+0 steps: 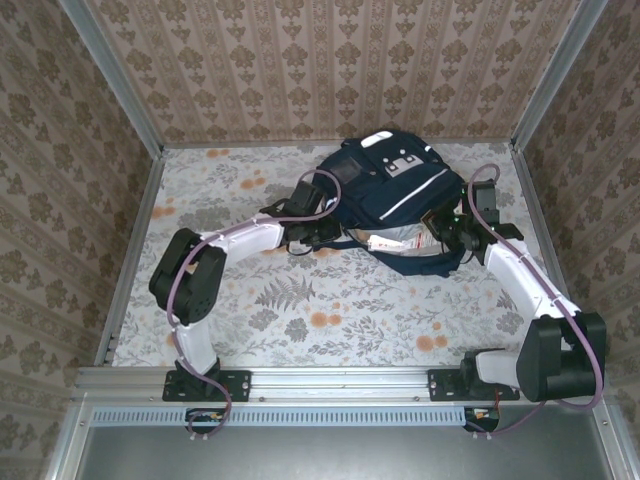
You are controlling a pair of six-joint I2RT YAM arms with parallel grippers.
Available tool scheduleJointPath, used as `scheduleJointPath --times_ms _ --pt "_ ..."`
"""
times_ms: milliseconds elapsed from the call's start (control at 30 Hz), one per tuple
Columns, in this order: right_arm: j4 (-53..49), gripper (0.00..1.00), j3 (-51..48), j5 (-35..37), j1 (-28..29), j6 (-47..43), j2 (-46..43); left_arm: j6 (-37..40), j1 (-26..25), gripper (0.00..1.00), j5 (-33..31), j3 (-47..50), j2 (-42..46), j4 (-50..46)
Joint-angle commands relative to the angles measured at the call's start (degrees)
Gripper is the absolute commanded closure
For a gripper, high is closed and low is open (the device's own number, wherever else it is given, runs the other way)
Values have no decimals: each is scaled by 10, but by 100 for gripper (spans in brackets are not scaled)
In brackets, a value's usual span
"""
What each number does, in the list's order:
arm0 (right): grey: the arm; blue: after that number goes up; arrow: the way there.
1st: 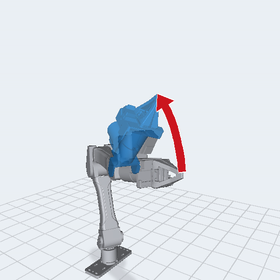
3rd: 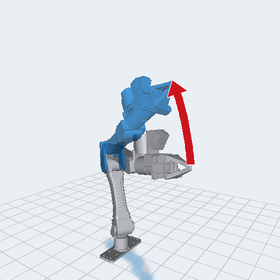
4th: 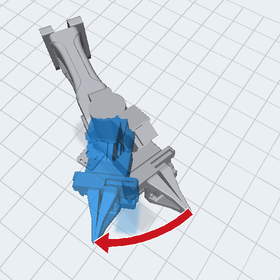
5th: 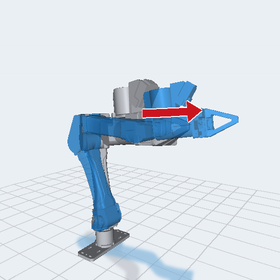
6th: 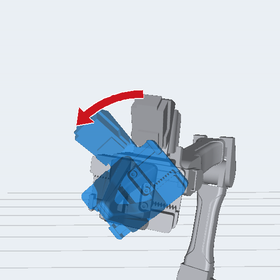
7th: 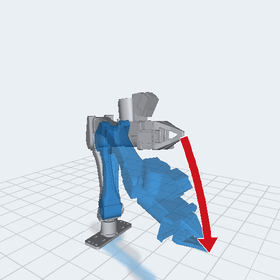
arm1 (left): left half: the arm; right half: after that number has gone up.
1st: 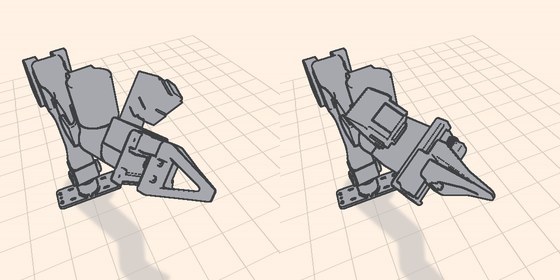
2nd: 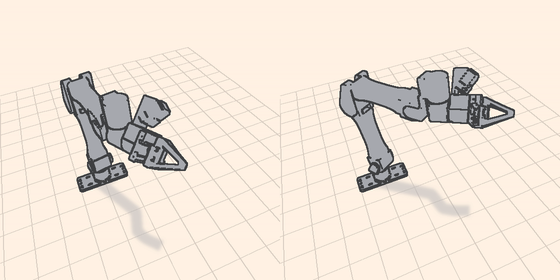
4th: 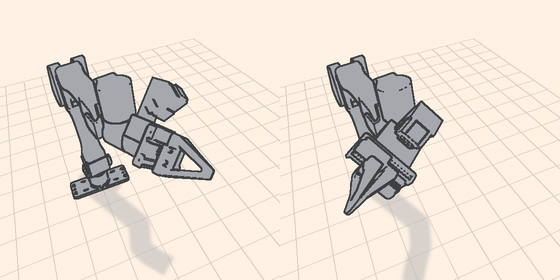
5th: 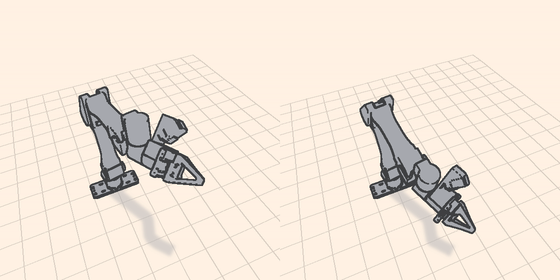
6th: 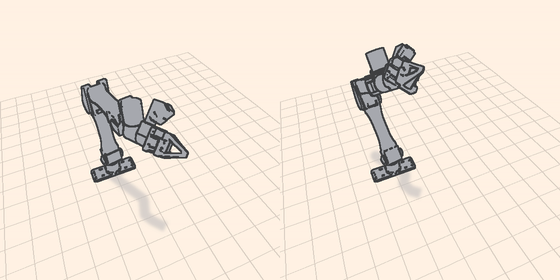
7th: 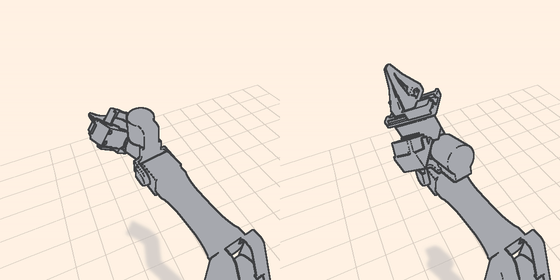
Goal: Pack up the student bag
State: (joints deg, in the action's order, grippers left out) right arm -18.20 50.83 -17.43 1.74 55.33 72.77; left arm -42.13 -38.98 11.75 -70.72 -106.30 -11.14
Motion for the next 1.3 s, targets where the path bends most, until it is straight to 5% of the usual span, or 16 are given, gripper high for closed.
scheduleJointPath --times_ms 0,167,233,300,467,600,967,1100,1267 --pt "5 94 -9 0 -6 -11 -22 60 -10 67 -6 -21 -19 -14" --pt "9 91 -11 -15 -6 -9 -23 118 -22 65 -46 -37 -43 -33" --pt "0 83 -6 -17 -6 -14 -25 122 -21 65 -51 -42 -48 -33" --pt "-14 65 0 -16 -3 -17 -32 117 -16 64 -50 -49 -48 -34" --pt "-56 55 -14 18 31 -23 -72 67 21 54 -25 -36 -29 -10" --pt "-68 53 -52 65 90 -17 -113 11 68 41 31 -23 -30 41" --pt "37 43 -111 128 229 -14 -92 -17 96 28 89 -172 -159 19" --pt "141 40 -116 133 253 -15 -34 -34 97 40 97 -197 -194 19" --pt "210 38 -81 124 256 -10 64 -48 97 83 95 -193 -199 31"
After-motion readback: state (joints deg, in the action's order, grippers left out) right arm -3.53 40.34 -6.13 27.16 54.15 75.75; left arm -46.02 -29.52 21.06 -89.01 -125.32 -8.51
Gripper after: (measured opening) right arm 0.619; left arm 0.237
